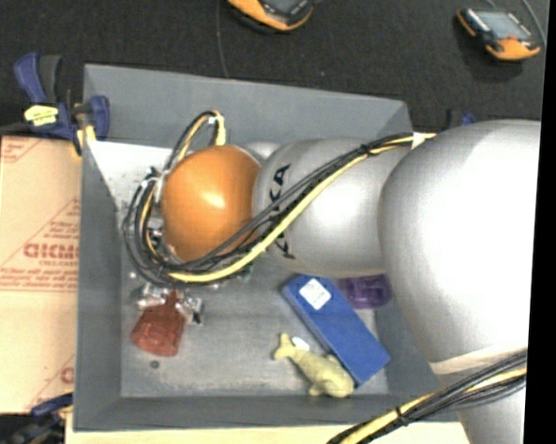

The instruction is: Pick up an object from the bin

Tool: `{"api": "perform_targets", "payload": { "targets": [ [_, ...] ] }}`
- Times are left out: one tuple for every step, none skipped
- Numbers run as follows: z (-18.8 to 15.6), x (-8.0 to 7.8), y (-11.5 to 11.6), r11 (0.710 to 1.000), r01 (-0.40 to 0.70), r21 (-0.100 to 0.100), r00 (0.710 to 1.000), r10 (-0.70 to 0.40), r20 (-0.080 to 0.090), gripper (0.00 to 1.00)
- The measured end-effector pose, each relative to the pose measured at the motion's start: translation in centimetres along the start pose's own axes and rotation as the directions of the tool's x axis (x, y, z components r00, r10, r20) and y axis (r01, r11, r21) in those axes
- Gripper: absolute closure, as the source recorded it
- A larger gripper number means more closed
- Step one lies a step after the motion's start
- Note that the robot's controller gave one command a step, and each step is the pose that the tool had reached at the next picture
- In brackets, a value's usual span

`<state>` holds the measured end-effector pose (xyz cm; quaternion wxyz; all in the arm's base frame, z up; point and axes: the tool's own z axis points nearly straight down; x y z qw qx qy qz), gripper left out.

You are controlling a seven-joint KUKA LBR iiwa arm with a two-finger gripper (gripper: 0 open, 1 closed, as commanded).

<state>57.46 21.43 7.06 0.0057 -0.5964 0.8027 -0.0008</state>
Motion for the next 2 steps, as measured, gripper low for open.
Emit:
{"api": "perform_targets", "payload": {
  "targets": [
    [-1.1,0.0,0.0,1.0,-0.002,0.0,1.0,0.002,0.001,1.0],
    [-4.3,0.1,0.2,1.0,-0.004,-0.007,1.0,0.004,-0.004,1.0]
  ]
}}
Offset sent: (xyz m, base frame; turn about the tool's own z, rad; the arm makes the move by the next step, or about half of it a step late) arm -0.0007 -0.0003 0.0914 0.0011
